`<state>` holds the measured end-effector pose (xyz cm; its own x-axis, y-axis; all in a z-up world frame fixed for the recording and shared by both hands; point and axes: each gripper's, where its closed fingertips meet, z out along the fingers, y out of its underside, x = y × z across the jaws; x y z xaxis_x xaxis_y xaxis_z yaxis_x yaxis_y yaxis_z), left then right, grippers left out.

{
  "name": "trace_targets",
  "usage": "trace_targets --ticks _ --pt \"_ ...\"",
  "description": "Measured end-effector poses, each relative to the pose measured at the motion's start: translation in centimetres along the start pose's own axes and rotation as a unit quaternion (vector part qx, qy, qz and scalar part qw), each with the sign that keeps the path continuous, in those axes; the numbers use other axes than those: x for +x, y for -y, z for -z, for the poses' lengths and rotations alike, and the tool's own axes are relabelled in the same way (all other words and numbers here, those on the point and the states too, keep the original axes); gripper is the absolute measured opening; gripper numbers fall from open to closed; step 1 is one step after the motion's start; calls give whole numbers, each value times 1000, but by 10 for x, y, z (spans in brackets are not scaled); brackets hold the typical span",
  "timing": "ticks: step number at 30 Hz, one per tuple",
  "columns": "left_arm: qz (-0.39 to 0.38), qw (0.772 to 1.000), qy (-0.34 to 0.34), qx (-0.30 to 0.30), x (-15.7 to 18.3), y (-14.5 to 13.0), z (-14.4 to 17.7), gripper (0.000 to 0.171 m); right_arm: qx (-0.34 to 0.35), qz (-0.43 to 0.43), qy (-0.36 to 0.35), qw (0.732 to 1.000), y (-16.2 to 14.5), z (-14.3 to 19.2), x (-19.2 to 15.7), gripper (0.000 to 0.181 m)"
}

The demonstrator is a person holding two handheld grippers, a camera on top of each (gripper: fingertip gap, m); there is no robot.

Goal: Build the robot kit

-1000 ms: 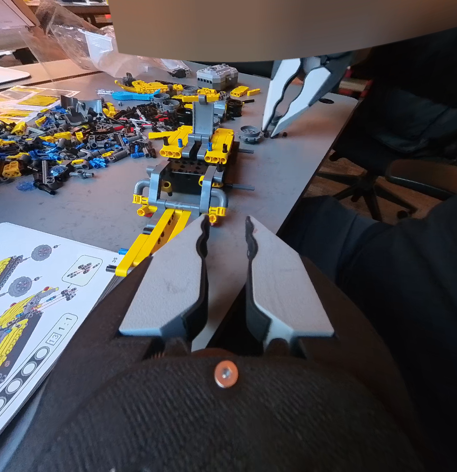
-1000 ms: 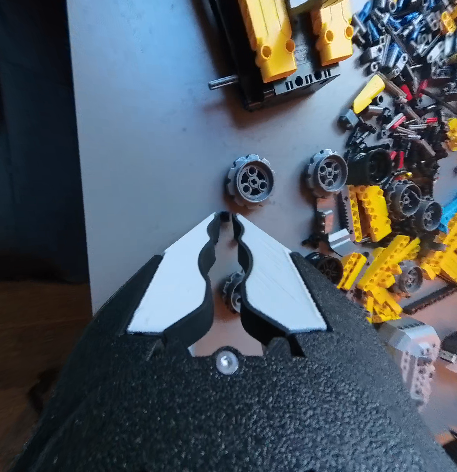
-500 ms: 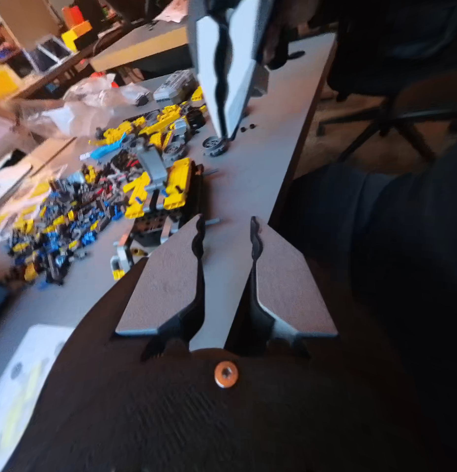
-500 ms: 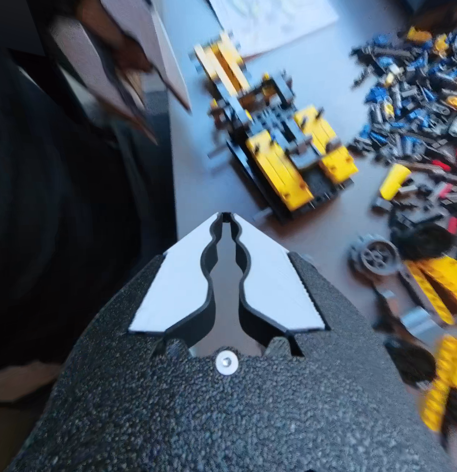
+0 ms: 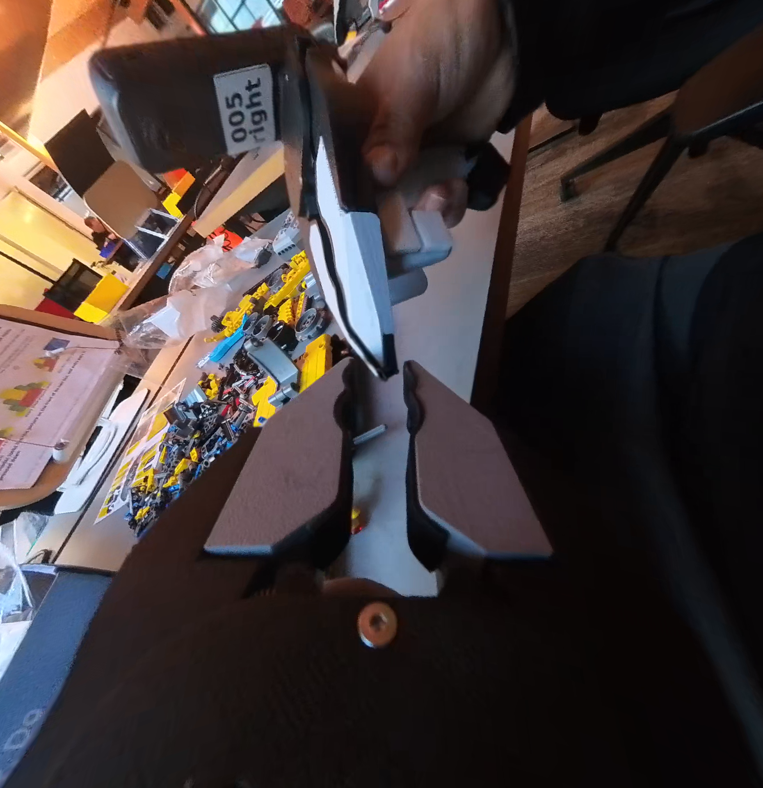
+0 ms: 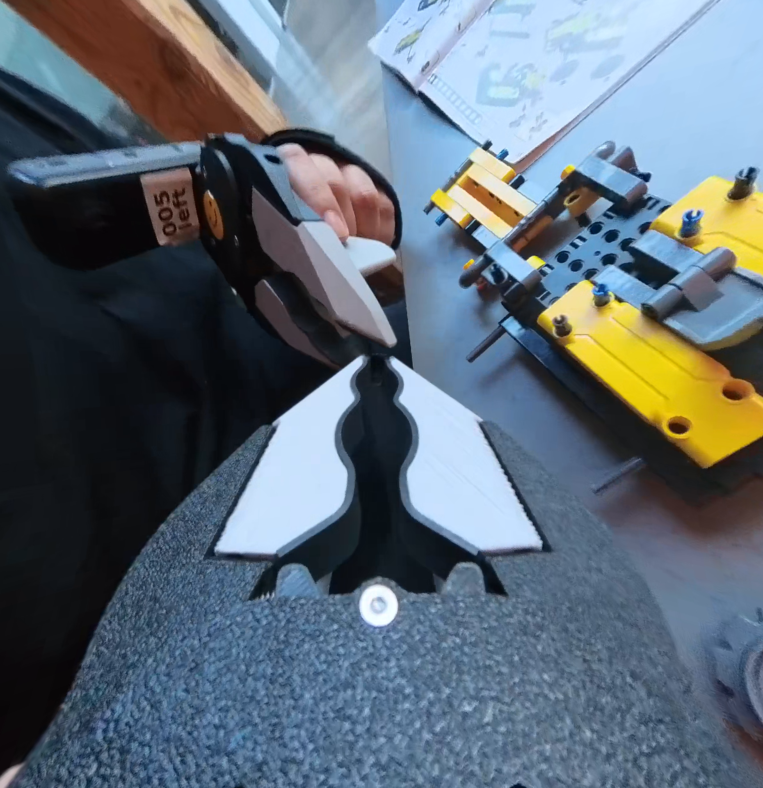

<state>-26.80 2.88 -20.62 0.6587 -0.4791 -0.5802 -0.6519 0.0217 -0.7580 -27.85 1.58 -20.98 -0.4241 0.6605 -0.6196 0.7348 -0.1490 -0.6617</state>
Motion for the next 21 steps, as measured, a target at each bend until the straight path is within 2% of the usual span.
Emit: trace_targets --ticks 3,6,13,19,21 --pt "28 1000 11 3 -5 -2 0 16 38 -36 16 998 8 2 3 6" --pt "47 999 23 4 -12 -5 1 6 78 -65 33 994 15 3 3 6" --pt "71 996 44 15 -22 -2 4 5 142 -103 55 983 25 7 0 6" --pt "105 992 63 23 -27 -1 3 5 174 -93 5 980 22 17 3 2" --pt "111 991 65 28 -28 0 4 5 187 -100 11 977 21 16 -1 5"
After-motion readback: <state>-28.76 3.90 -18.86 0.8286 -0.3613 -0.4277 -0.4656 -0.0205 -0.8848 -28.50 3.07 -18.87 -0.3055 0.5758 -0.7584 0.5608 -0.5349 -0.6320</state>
